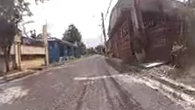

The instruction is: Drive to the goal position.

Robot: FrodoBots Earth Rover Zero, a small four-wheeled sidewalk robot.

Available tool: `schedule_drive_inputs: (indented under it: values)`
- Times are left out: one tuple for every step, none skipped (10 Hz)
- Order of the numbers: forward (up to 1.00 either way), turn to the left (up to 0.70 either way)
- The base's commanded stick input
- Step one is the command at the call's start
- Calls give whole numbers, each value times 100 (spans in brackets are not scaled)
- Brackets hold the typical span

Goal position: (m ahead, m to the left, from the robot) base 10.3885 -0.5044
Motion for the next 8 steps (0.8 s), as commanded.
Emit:
schedule_drive_inputs:
  values:
    - [70, 0]
    - [70, 0]
    - [70, 0]
    - [70, 0]
    - [70, 0]
    - [70, 0]
    - [70, 0]
    - [70, 0]
